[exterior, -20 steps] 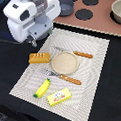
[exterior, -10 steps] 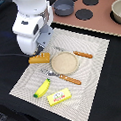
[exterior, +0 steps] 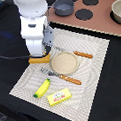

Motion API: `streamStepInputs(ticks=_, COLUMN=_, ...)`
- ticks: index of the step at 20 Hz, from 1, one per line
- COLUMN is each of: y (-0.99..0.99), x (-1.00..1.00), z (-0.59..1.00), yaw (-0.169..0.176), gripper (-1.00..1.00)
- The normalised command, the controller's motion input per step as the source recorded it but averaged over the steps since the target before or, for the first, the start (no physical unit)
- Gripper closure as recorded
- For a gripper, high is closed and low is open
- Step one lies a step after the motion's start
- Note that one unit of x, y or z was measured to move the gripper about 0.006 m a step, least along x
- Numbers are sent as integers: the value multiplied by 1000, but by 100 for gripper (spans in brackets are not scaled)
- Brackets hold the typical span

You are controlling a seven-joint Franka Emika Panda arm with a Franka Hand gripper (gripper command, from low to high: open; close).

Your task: Interact with the objects in diverse but meaningful ways.

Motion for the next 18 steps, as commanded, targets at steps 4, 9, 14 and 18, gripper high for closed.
streamStepInputs(ticks=4, y=-150, x=3, z=-324, yaw=33, gripper=-100)
streamStepInputs(ticks=9, y=-161, x=0, z=-289, yaw=42, gripper=-100)
streamStepInputs(ticks=14, y=-118, x=-39, z=-289, yaw=53, gripper=-100)
streamStepInputs(ticks=18, y=-123, x=-36, z=-269, yaw=57, gripper=-100)
